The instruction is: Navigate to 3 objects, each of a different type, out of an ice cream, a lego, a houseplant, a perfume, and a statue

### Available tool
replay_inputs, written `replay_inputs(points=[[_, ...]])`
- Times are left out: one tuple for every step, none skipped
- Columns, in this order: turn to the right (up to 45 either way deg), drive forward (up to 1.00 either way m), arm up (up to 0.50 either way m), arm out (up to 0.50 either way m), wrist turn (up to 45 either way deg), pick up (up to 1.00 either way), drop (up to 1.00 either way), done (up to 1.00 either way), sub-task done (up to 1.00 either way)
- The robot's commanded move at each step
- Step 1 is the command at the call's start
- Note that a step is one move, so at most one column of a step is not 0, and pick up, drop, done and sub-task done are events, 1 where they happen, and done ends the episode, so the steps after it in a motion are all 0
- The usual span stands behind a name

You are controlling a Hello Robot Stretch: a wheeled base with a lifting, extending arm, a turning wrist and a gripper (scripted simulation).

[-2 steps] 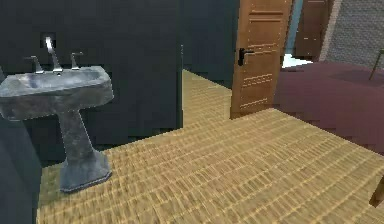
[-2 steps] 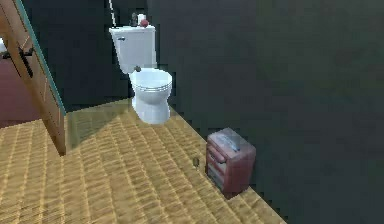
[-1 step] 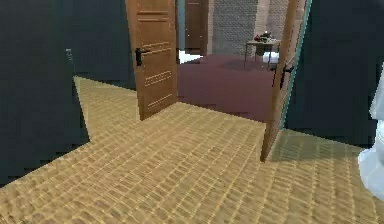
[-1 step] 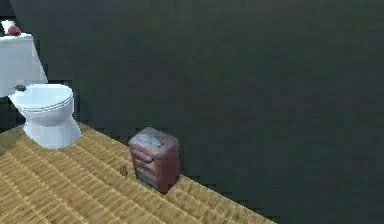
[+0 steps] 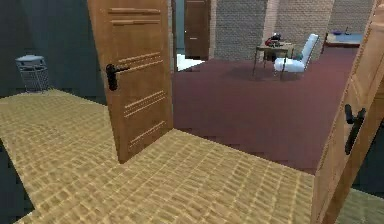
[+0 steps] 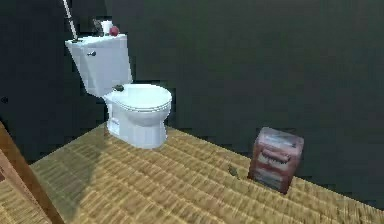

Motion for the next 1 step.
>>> replay_inputs(points=[[0.0, 0.90, 0.00, 0.00, 0.0, 0.00, 0.00, 0.00, 0.00]])
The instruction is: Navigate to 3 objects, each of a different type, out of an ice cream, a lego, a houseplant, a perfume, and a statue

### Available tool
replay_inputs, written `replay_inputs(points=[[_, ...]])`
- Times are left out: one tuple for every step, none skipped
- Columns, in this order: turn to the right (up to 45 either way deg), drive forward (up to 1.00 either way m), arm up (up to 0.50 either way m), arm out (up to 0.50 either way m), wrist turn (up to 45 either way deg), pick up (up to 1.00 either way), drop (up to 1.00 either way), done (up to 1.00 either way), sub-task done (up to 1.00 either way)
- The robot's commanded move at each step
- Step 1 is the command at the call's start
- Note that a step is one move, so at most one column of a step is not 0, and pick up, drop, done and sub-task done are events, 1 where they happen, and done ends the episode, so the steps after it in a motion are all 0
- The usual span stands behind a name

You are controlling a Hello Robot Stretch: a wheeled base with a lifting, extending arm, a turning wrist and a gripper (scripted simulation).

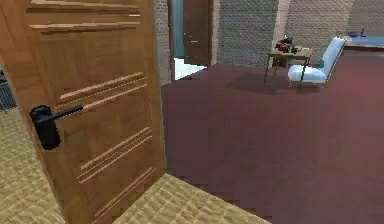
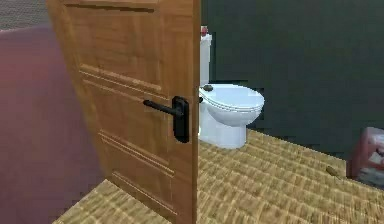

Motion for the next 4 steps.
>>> replay_inputs(points=[[30.0, 0.00, 0.00, 0.00, 0.0, 0.00, 0.00, 0.00, 0.00], [0.0, 1.00, 0.00, 0.00, 0.0, 0.00, 0.00, 0.00, 0.00], [6.0, 0.00, 0.00, 0.00, 0.0, 0.00, 0.00, 0.00, 0.00], [0.0, 0.50, 0.00, 0.00, 0.0, 0.00, 0.00, 0.00, 0.00]])
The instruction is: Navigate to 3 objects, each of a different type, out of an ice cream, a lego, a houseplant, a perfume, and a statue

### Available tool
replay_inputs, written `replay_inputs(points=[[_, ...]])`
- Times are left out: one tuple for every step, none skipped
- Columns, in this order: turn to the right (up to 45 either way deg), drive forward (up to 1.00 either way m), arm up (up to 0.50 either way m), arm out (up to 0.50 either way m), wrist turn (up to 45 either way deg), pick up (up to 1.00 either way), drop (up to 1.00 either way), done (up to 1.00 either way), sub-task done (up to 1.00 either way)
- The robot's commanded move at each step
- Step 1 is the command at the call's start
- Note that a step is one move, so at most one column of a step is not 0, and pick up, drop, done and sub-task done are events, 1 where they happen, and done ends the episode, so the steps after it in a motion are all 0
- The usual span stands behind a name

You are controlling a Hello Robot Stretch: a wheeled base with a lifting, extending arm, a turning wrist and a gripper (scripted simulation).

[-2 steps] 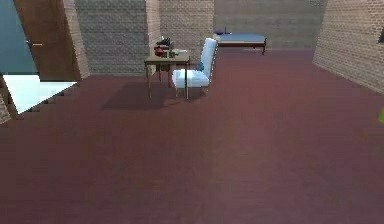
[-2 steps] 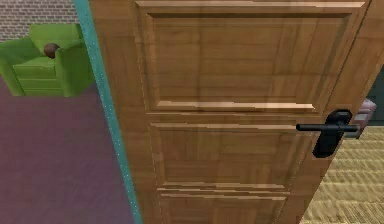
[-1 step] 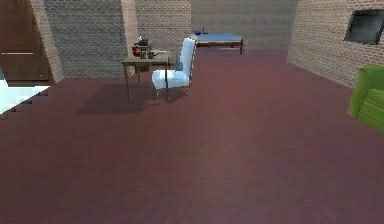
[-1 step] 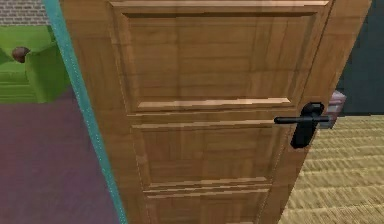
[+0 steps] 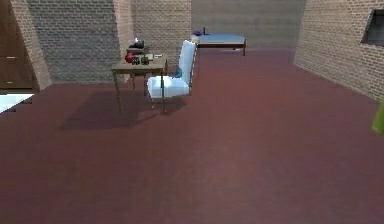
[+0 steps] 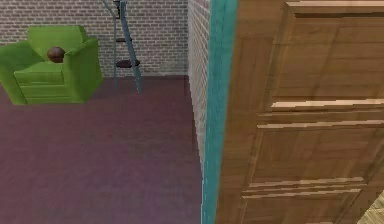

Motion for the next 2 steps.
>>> replay_inputs(points=[[9.0, 0.00, 0.00, 0.00, 0.0, 0.00, 0.00, 0.00, 0.00], [0.0, 1.00, 0.00, 0.00, 0.0, 0.00, 0.00, 0.00, 0.00]])
